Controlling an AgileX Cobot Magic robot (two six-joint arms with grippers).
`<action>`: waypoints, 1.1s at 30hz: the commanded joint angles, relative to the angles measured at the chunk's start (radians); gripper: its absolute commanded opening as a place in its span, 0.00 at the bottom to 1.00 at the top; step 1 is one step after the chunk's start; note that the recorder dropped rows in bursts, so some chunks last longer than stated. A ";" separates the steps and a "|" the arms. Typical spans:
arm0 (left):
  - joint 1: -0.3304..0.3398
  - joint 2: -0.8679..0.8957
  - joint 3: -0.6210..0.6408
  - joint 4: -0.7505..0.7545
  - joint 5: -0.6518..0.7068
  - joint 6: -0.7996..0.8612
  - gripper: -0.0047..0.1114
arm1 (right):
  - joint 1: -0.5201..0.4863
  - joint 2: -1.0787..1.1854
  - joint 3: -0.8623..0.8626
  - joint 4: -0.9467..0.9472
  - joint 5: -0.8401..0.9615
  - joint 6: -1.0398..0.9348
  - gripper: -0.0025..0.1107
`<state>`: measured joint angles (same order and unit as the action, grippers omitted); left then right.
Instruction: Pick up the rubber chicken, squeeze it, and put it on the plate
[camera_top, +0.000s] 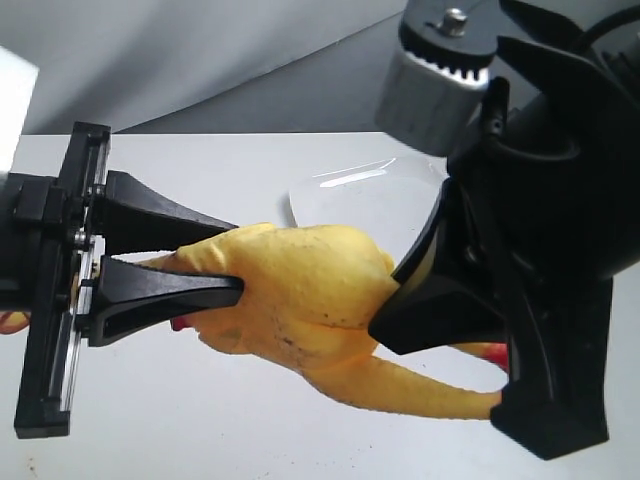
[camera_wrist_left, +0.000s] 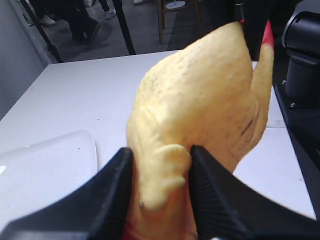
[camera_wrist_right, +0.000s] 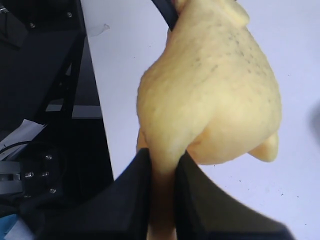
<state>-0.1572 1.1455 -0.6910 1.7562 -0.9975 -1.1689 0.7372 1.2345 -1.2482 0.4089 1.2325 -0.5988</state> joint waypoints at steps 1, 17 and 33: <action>-0.005 0.000 0.006 -0.012 0.055 0.000 0.37 | 0.001 -0.006 -0.005 0.027 -0.011 -0.005 0.02; -0.005 0.000 0.006 -0.012 0.056 -0.059 0.26 | 0.001 -0.006 -0.005 0.027 -0.016 -0.005 0.02; -0.005 0.000 0.006 -0.012 0.064 -0.028 0.49 | 0.001 -0.006 -0.005 0.027 -0.016 -0.005 0.02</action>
<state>-0.1572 1.1462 -0.6887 1.7645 -0.9472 -1.1949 0.7372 1.2345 -1.2482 0.4089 1.2363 -0.5988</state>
